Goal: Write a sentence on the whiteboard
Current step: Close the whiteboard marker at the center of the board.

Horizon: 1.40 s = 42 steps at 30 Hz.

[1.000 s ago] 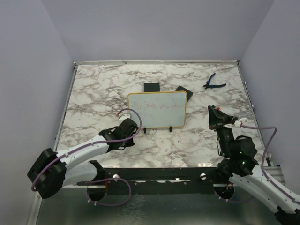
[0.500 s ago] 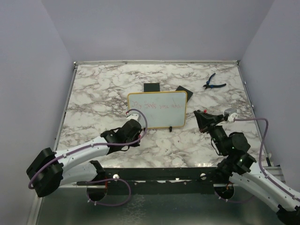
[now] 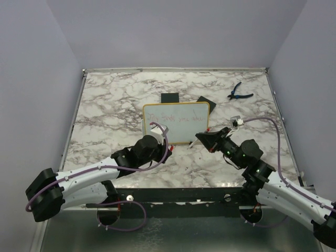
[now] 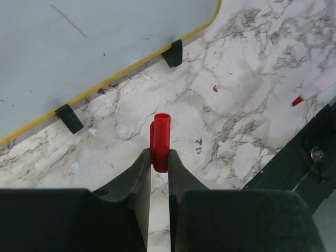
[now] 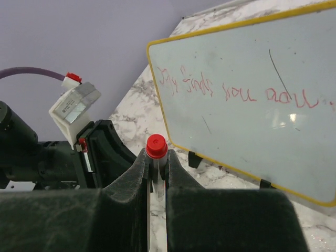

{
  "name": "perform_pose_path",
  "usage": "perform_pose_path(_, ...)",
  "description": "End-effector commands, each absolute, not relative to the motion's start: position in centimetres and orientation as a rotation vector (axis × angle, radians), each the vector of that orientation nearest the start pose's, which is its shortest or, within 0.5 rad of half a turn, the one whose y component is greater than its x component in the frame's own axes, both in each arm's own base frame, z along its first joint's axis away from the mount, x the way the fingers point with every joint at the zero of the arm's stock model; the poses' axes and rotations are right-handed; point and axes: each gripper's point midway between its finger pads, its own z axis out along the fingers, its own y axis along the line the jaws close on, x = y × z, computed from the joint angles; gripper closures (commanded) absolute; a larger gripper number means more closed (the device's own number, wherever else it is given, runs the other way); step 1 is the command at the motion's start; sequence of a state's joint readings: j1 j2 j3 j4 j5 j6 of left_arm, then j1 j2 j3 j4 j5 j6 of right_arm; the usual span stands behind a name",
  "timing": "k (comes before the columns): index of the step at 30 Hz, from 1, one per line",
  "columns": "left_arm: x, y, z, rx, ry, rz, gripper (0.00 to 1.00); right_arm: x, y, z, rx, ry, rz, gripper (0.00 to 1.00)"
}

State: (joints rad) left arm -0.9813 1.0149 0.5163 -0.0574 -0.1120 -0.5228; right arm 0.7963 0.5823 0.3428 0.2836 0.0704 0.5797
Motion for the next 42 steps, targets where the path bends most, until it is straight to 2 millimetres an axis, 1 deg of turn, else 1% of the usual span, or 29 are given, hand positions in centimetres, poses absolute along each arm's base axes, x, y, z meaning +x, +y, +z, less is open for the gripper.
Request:
perform_pose_path(1, 17.7, -28.3, 13.1, 0.511, 2.036, -0.830, 1.00, 20.3, 23.4, 25.4, -0.050, 1.602, 1.150, 0.99)
perform_pose_path(7, 17.5, -28.7, 13.4, 0.562, 1.990, -0.816, 1.00, 20.8, 23.8, 25.0, -0.033, 1.648, 1.139, 0.99)
perform_pose_path(13, 16.6, -29.2, 13.5, 0.605, 1.978, -0.831, 1.00, 21.4, 24.4, 24.6, -0.030, 1.684, 1.131, 0.99)
perform_pose_path(18, 16.1, -29.5, 13.6, 0.630, 1.963, -0.825, 1.00, 22.0, 24.3, 24.4, -0.020, 1.712, 1.097, 0.99)
perform_pose_path(23, 15.9, -29.9, 13.7, 0.652, 1.955, -0.818, 1.00, 22.5, 24.2, 23.7, -0.027, 1.752, 1.068, 0.99)
perform_pose_path(29, 15.8, -30.1, 13.8, 0.664, 1.948, -0.801, 1.00, 22.6, 24.4, 22.3, -0.041, 1.805, 1.068, 0.99)
perform_pose_path(42, 15.5, -30.2, 13.8, 0.675, 1.942, -0.797, 1.00, 22.5, 25.5, 21.3, -0.085, 1.850, 1.127, 0.99)
